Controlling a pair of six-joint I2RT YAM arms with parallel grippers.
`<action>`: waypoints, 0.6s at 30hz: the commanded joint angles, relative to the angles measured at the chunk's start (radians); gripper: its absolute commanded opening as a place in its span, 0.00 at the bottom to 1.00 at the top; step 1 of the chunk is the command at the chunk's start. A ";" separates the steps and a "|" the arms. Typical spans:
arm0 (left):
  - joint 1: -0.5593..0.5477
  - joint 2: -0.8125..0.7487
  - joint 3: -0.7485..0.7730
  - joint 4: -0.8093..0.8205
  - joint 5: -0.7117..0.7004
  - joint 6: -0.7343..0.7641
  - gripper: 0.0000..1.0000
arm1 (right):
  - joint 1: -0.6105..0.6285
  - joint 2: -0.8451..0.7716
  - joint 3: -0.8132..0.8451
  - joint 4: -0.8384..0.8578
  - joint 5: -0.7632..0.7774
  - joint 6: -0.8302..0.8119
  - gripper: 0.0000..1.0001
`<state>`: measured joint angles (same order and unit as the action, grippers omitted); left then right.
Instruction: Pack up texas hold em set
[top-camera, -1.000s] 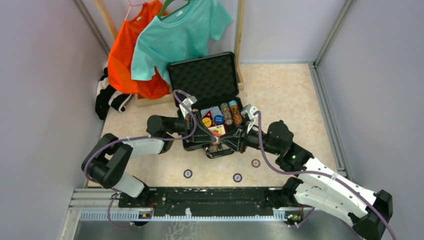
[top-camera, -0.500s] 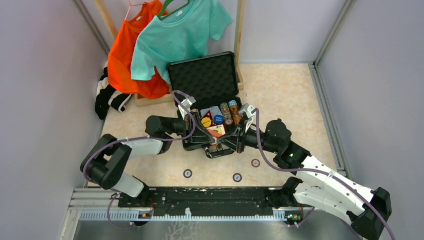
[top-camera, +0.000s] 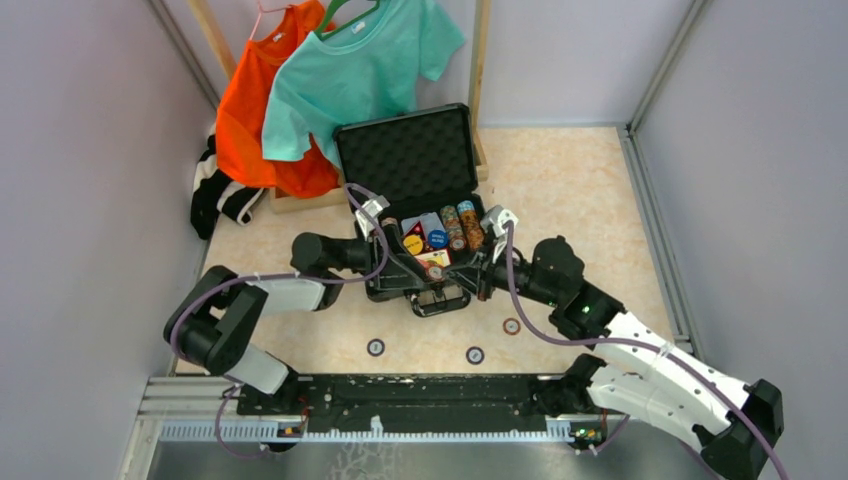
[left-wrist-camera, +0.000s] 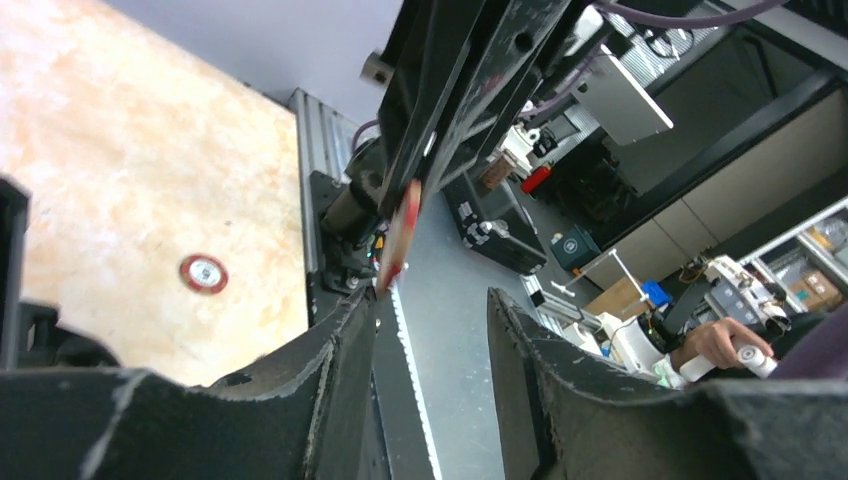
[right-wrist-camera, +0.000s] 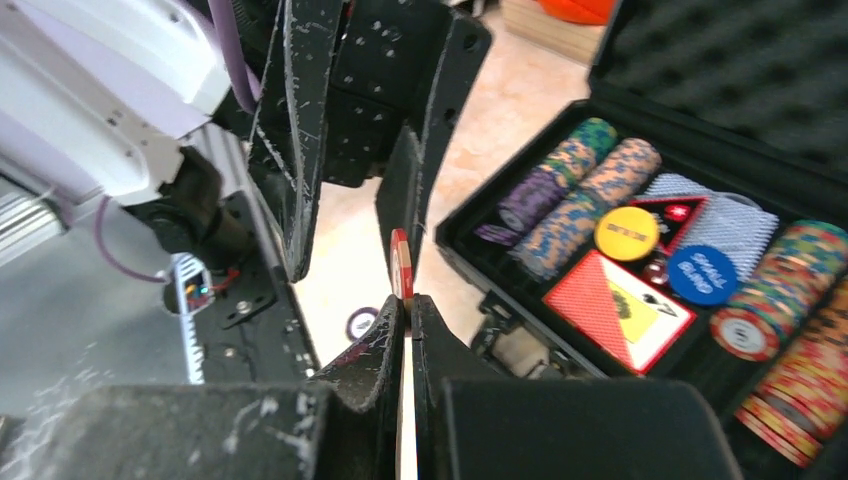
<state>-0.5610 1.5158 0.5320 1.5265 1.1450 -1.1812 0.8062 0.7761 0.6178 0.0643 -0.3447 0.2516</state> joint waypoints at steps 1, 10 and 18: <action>0.066 0.036 -0.051 0.263 0.005 0.008 0.51 | -0.040 -0.012 0.079 -0.054 0.101 -0.106 0.00; 0.156 0.122 -0.126 0.190 -0.040 0.102 0.50 | -0.091 0.227 0.242 -0.209 0.291 -0.190 0.00; 0.145 -0.179 -0.077 -0.704 -0.275 0.670 0.53 | -0.113 0.485 0.372 -0.235 0.381 -0.420 0.00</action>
<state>-0.4038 1.5013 0.4103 1.2690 1.0363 -0.8680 0.7185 1.1900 0.9192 -0.1749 -0.0242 -0.0097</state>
